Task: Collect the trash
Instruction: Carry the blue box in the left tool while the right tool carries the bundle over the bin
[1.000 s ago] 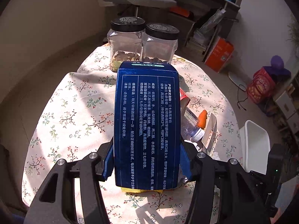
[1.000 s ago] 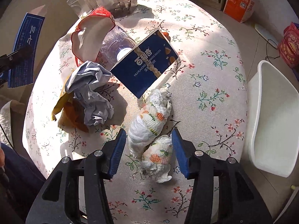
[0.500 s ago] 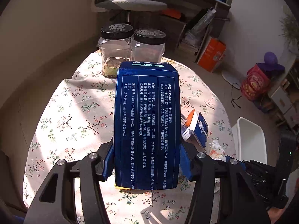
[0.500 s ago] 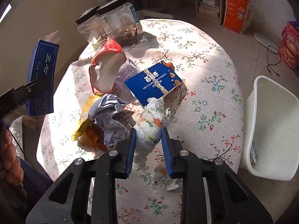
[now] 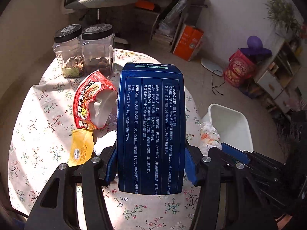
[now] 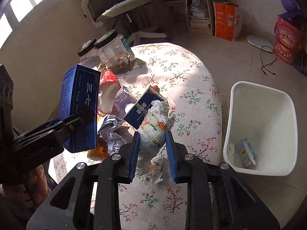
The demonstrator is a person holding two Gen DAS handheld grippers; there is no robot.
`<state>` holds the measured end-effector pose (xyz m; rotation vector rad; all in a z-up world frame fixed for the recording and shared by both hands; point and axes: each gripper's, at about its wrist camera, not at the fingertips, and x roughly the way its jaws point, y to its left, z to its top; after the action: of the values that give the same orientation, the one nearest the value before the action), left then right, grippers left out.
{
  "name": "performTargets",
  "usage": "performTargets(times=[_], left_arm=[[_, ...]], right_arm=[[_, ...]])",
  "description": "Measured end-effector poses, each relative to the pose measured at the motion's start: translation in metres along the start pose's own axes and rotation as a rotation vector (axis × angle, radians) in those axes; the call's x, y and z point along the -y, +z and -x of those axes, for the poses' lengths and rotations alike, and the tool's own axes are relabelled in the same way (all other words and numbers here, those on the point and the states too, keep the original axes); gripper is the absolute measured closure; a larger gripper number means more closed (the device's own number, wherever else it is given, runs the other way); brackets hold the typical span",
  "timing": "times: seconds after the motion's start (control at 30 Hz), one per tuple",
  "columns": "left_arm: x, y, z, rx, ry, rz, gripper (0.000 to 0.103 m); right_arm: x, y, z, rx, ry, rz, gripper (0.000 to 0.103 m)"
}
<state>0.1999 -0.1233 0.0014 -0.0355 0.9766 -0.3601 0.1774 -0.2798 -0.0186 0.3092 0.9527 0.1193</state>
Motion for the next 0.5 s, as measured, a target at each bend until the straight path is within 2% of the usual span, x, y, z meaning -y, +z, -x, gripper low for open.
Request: performTargets(times=[0.27, 0.5], left_arm=[[0.068, 0.008, -0.020, -0.020, -0.091, -0.056, 0.047], [0.117, 0.011, -0.048, -0.075, -0.192, -0.088, 0.047]], right_arm=[[0.059, 0.006, 0.042, 0.082, -0.093, -0.094, 0.077], [0.103, 0.004, 0.068, 0.128, -0.183, -0.164, 0.077]])
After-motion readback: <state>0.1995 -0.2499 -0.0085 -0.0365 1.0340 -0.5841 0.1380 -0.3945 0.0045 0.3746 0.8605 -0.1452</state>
